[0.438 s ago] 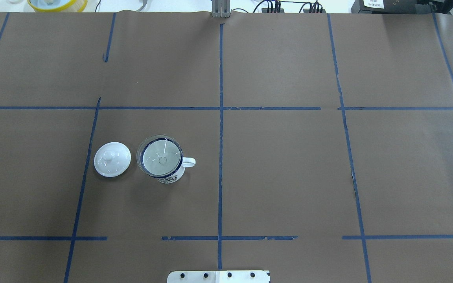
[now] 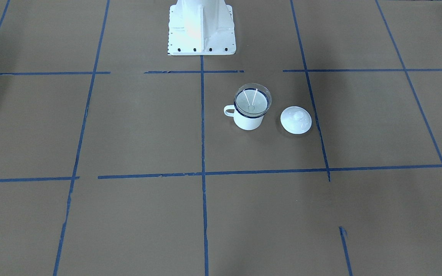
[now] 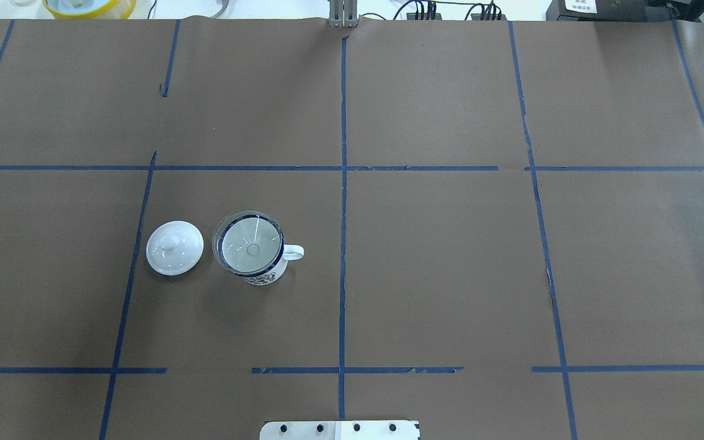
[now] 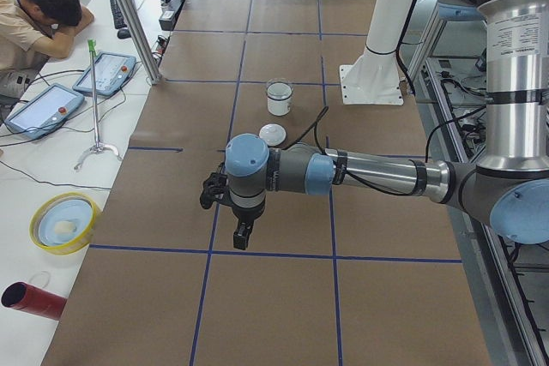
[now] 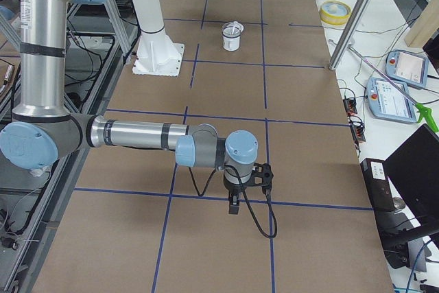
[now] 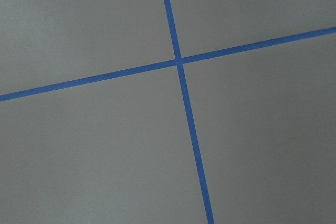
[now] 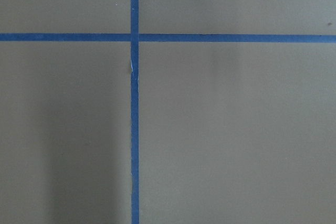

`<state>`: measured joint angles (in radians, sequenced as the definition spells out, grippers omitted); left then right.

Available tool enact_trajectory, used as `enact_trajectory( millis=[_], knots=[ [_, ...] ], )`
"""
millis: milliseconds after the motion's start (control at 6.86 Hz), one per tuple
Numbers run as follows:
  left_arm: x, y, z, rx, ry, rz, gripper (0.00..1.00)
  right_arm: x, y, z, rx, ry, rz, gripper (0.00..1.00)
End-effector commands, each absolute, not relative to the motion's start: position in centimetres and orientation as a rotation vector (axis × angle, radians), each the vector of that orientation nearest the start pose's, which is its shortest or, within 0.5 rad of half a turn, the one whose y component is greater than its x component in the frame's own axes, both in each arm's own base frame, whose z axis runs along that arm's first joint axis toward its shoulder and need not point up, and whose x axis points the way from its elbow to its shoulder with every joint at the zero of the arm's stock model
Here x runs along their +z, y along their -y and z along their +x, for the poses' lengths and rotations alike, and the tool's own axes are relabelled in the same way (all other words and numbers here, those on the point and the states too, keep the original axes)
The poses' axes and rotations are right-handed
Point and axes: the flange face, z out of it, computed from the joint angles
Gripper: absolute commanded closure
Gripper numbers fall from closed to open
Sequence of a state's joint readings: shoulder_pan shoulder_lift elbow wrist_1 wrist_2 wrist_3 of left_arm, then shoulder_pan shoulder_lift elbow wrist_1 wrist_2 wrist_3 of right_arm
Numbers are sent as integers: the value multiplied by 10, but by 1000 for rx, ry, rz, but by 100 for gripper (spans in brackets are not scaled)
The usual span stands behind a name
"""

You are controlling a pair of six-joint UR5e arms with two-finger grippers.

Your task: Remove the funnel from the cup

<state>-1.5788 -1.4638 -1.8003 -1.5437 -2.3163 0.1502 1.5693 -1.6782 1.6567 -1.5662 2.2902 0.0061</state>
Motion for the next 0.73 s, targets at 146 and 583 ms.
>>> enact_trajectory(
  millis=[146,583],
  knots=[
    [545,498,-67,218,-719,269,0,670,445,67,10,719,-19,0],
    [474,562,-68,276,-704,503,0,670,445,67,10,719,-19,0]
  ],
)
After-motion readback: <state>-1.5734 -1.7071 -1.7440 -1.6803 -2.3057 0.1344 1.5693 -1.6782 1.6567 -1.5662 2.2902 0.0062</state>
